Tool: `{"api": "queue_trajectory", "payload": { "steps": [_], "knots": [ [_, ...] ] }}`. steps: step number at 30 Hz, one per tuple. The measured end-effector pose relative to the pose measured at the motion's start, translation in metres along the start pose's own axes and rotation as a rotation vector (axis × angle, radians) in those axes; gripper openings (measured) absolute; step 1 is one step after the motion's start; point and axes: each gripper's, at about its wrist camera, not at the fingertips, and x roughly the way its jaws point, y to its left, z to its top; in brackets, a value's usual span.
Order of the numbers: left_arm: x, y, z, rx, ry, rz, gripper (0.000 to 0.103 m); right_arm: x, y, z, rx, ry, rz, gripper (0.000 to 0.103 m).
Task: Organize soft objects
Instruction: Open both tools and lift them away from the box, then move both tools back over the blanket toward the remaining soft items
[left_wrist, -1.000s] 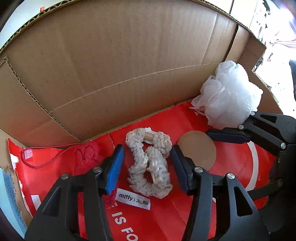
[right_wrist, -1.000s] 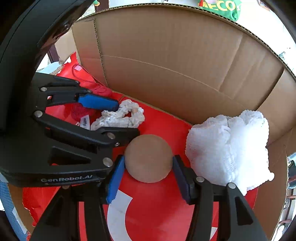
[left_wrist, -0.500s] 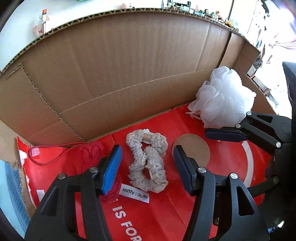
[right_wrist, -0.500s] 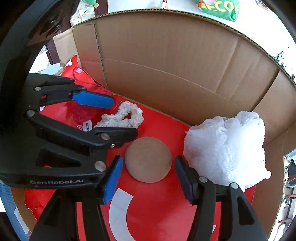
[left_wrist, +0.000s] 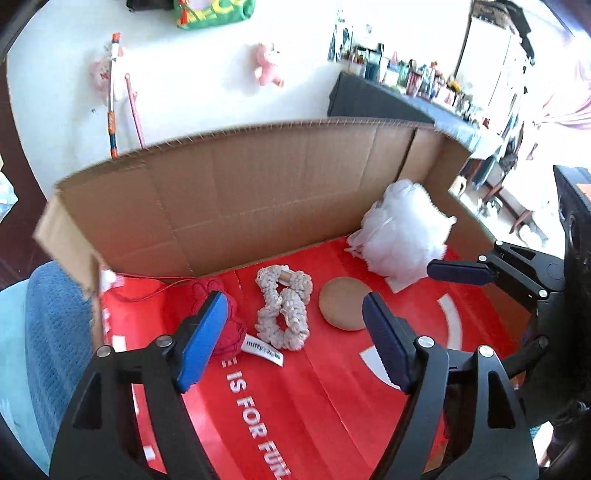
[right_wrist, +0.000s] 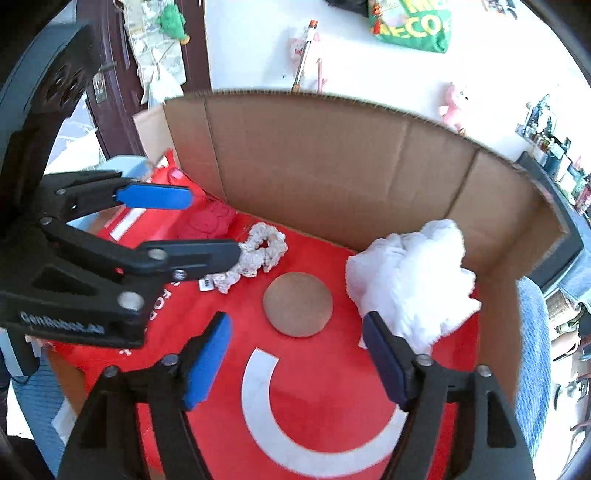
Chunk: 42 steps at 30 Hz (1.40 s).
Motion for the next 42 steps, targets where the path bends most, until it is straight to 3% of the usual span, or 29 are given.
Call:
{"api": "queue_trajectory", "payload": {
  "steps": [5,14,19,24,32,42],
  "knots": [
    [-0.033,-0.005,-0.013,-0.017,-0.083,0.017,0.081,-0.035,-0.007,-0.013,0.031,-0.068,-0.018,0.087],
    [-0.103,-0.026,-0.049,-0.01,-0.273,0.089,0.089,-0.106,0.019,-0.05,0.064,-0.236,-0.088,0.102],
    [-0.14,-0.041,-0.08,-0.012,-0.374,0.115,0.094,-0.144,0.029,-0.071,0.068,-0.349,-0.208,0.103],
    [-0.172,-0.058,-0.114,-0.004,-0.483,0.156,0.098,-0.181,0.038,-0.101,0.105,-0.451,-0.237,0.103],
    [-0.198,-0.084,-0.162,0.003,-0.578,0.191,0.1,-0.215,0.06,-0.147,0.122,-0.555,-0.259,0.103],
    [-0.195,-0.106,-0.214,0.012,-0.623,0.237,0.101,-0.207,0.081,-0.196,0.146,-0.583,-0.277,0.103]
  ]
}}
